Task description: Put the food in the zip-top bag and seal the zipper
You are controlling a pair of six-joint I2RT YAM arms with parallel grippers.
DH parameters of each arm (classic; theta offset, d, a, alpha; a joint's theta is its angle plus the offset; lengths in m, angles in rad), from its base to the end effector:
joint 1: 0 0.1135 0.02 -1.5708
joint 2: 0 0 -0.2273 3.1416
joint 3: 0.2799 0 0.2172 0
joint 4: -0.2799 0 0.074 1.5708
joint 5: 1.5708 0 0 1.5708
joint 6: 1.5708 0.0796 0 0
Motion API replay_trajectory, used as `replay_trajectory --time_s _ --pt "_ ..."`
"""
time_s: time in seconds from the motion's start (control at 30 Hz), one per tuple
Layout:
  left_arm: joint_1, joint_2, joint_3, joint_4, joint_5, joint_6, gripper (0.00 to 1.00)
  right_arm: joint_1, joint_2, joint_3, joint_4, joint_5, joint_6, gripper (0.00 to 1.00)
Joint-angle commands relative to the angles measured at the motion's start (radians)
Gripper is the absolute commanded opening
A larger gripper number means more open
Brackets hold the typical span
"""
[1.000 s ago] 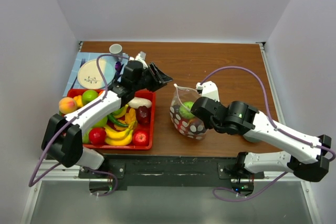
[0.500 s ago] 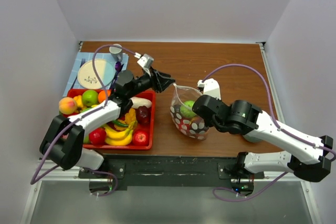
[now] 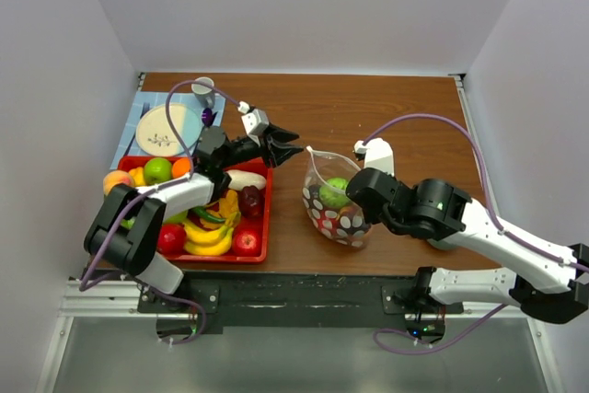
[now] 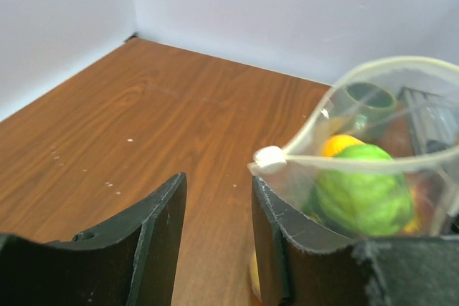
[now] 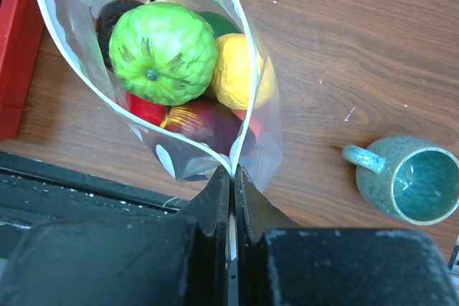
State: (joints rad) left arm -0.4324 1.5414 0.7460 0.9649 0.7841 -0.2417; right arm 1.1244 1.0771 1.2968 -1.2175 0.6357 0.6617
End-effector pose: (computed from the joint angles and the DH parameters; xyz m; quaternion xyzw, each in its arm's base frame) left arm 0.2768 -0.1897 0.2556 0.3475 0.5653 -0.4661 0.5852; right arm 0.1194 0.1400 0.3017 -0.1230 0.9072 0.0211 0.4019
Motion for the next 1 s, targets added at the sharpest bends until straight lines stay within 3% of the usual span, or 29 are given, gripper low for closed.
replay_trajectory --time_s 0.0,0.2,0.43,0.67,0.97 --pt "0.004 0.025 0.001 0.210 0.130 -0.030 0.46 -0.002 -0.036 -0.014 0.018 0.018 0.007 0.00" --pt "-0.003 0.071 -0.043 0.417 0.176 -0.131 0.47 -0.002 -0.029 -0.016 0.026 0.016 0.010 0.00" --pt "-0.009 0.114 -0.048 0.433 0.176 -0.113 0.47 -0.002 -0.023 -0.014 0.032 0.013 0.003 0.00" --pt "-0.028 0.189 0.053 0.394 0.201 -0.120 0.48 -0.002 -0.020 -0.013 0.027 0.009 0.001 0.00" --pt "-0.032 0.249 0.105 0.477 0.262 -0.215 0.48 -0.002 -0.031 -0.017 0.016 0.012 0.006 0.00"
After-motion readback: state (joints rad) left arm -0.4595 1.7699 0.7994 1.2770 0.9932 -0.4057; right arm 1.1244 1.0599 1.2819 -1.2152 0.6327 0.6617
